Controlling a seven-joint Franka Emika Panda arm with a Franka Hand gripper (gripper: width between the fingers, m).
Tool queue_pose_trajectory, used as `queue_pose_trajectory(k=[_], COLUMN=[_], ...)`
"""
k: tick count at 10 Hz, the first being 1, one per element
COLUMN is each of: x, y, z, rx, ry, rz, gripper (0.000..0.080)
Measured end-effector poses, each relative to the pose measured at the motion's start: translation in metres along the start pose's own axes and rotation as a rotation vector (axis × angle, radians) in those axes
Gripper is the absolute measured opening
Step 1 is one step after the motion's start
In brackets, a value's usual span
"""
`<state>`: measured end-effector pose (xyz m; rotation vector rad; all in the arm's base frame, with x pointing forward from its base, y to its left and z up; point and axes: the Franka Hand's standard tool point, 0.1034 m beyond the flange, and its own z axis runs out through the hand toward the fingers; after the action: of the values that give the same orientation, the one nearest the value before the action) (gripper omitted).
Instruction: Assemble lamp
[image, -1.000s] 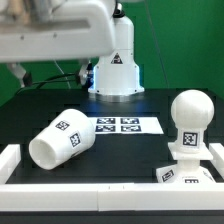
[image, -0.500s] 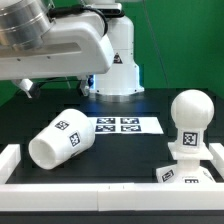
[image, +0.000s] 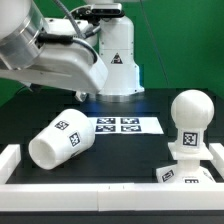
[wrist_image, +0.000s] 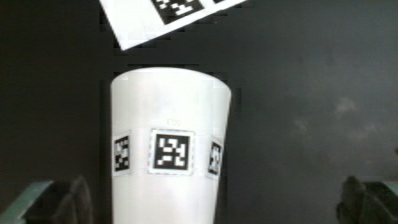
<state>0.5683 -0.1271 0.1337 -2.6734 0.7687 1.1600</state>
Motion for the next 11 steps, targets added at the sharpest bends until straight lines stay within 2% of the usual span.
queue_pose_trajectory(k=[2, 3, 5, 7, 8, 9, 10, 11], x=[0.005, 0.004, 0.006, 0.023, 0.029, 0.040, 0.050, 0.049], y=[0.004, 0.005, 0.007, 0.009, 0.005, -0.007, -0.024, -0.037], z=[-0.003, -0.004, -0.003, 0.000, -0.003, -0.013, -0.023, -0.024], rx=[0.016, 0.007, 0.009, 0.041, 0.046, 0.042, 0.037, 0.010], ry=[-0.028, -0.014, -0.013, 0.024, 0.058, 0.142, 0.254, 0.315], rz=[0.100, 0.103, 0.108, 0.119, 0.113, 0.097, 0.077, 0.066], gripper=[0.0699, 0.0699, 0.0699, 0.0699, 0.0699, 0.0699, 0.0699, 0.0699])
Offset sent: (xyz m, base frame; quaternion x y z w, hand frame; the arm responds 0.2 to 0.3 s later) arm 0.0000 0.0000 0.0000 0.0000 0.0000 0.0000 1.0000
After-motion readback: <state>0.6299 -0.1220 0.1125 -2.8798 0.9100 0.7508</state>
